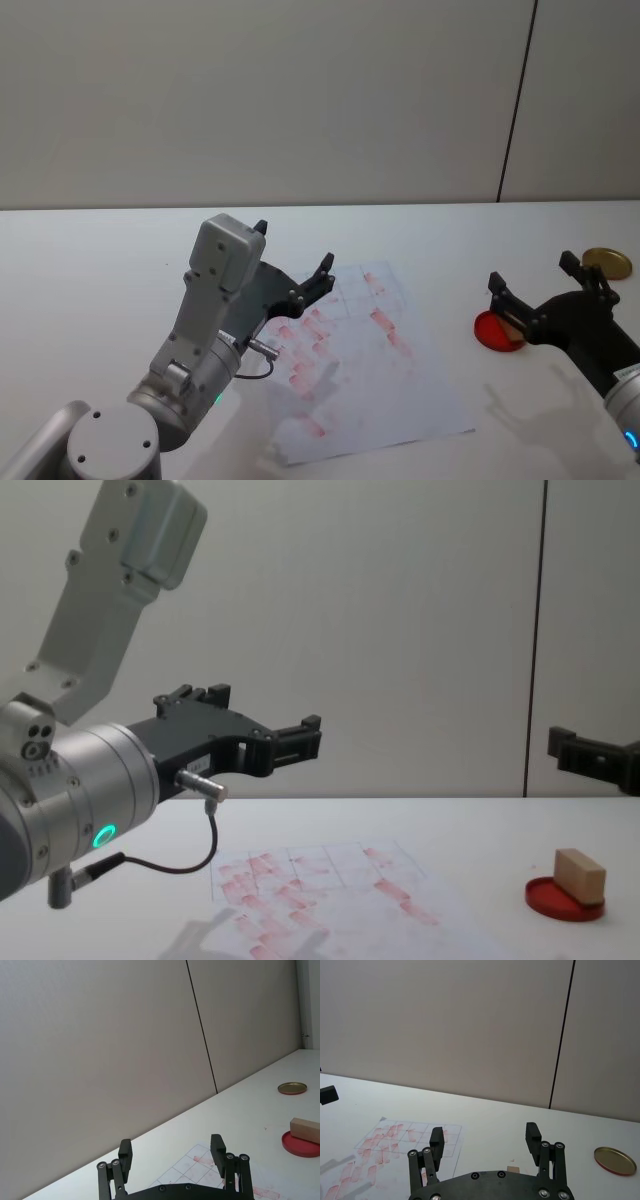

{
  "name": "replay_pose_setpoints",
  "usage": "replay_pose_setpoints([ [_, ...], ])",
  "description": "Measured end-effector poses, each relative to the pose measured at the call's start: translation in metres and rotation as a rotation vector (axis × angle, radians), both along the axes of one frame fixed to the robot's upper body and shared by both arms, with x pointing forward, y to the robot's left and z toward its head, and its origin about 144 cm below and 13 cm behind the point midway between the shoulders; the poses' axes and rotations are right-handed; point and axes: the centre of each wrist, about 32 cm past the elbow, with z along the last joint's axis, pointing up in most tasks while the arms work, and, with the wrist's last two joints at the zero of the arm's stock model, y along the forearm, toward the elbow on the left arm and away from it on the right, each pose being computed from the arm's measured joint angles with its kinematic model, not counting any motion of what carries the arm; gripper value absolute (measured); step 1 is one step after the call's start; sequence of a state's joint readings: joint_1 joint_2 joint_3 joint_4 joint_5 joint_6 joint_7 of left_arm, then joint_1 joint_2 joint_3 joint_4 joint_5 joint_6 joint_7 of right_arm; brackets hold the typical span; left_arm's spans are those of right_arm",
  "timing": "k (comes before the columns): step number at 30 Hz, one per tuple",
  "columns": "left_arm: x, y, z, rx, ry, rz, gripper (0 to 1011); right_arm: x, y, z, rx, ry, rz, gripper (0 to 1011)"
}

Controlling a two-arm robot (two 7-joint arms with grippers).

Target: Use the one hand to pick up the stamp and affix it onto the A4 paper.

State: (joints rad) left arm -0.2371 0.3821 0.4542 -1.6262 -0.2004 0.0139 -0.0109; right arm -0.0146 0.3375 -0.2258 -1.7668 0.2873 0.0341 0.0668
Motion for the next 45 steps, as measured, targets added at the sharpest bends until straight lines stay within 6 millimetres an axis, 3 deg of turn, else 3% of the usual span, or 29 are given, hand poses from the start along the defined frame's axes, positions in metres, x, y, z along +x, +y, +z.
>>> replay_pose_setpoints([
  [33, 0.000, 0.000, 0.000, 0.000, 0.000, 0.000, 993, 0.000, 0.001, 0.000, 0.001, 0.001, -0.002, 1001],
  [45, 0.000, 0.000, 0.000, 0.000, 0.000, 0.000, 993, 0.009, 0.021, 0.007, 0.001, 0.070, -0.083, 1001],
])
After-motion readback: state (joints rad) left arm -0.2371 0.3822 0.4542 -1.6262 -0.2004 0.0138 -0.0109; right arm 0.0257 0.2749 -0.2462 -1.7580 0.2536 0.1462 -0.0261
